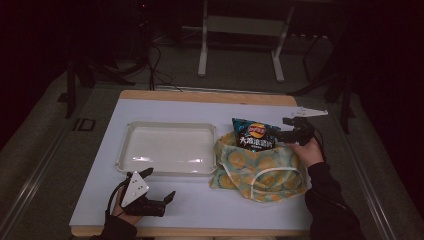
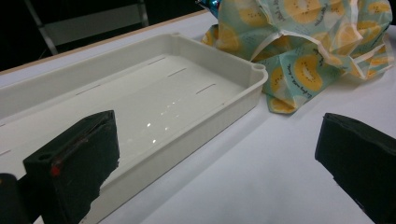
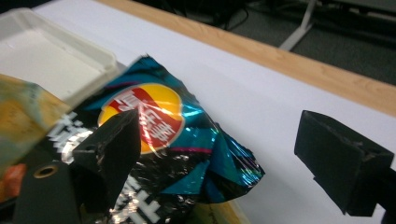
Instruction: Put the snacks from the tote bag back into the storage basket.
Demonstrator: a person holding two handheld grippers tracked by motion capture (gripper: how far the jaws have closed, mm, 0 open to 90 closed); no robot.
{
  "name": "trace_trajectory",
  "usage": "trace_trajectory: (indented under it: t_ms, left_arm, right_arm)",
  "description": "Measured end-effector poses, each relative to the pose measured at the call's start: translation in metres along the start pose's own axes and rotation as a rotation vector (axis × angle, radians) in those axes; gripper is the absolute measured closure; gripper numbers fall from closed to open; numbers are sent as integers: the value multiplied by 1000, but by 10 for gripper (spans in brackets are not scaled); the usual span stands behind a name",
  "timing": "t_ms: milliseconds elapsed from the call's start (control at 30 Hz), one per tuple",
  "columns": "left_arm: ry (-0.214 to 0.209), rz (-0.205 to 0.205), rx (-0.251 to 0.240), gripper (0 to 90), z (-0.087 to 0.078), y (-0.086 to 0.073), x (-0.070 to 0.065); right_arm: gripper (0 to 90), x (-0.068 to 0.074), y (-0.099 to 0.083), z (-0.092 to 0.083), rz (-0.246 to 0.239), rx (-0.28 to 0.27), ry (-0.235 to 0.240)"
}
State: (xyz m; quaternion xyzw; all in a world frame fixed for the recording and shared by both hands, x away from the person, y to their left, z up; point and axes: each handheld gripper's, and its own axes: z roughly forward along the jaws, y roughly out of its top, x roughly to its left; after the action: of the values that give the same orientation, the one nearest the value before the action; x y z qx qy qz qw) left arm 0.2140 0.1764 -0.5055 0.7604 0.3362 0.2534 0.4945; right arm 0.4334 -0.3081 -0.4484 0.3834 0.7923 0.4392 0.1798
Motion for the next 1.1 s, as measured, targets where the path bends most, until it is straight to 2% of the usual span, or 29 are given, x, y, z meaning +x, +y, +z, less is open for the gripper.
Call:
trace_trajectory:
  t_ms: [33,100,167,433,500,533,600,667,733,767,800,833,867,967,1100]
  left_arm:
    - [0,0,0,2,0,0,0]
    - [-1,-1,0,2,0,0,0]
    - [-2,-3,0,2,0,0,0]
    - [-6,-4,0,2,0,0,0]
    - [-6,-6,-1,2,0,0,0]
    - [-7,-7,0,2,0,0,0]
    - [-6,-5,0,2,0,0,0]
    - [-6,-6,1,2,0,0,0]
    - [-6,-5,1,2,0,0,0]
    - [-6,-5,2,2,0,0,0]
    - [-6,-5,2,2,0,0,0]
    - [-6,-5,1,2,0,0,0]
    - [-6,-5,1,2,0,0,0]
    - [-5,-4,1,2,0,0,0]
    - [-4,-3,1,2,0,0,0]
  right_arm:
    - [144,0,0,0,0,0,0]
    - [144,-5,-4,9,10,45,33]
    - [143,-7,-7,13,15,70,46]
    - [161,-10,-9,27,23,136,138]
    - [223,-11,-9,30,21,144,178]
    - [244,-11,-9,31,25,152,186]
    - [347,-10,-8,32,1,169,200]
    - [494,-8,-8,32,-19,197,190]
    - [566,-7,-8,33,-35,212,186]
    - [720,-6,-8,33,-37,223,181]
    - [720,-6,-8,33,-37,223,181]
    - [847,-4,-7,33,-44,239,167]
    - [882,-3,-6,32,-40,234,173]
    - [893,-1,-4,30,-35,229,169]
    - [897,6,2,21,-60,208,168]
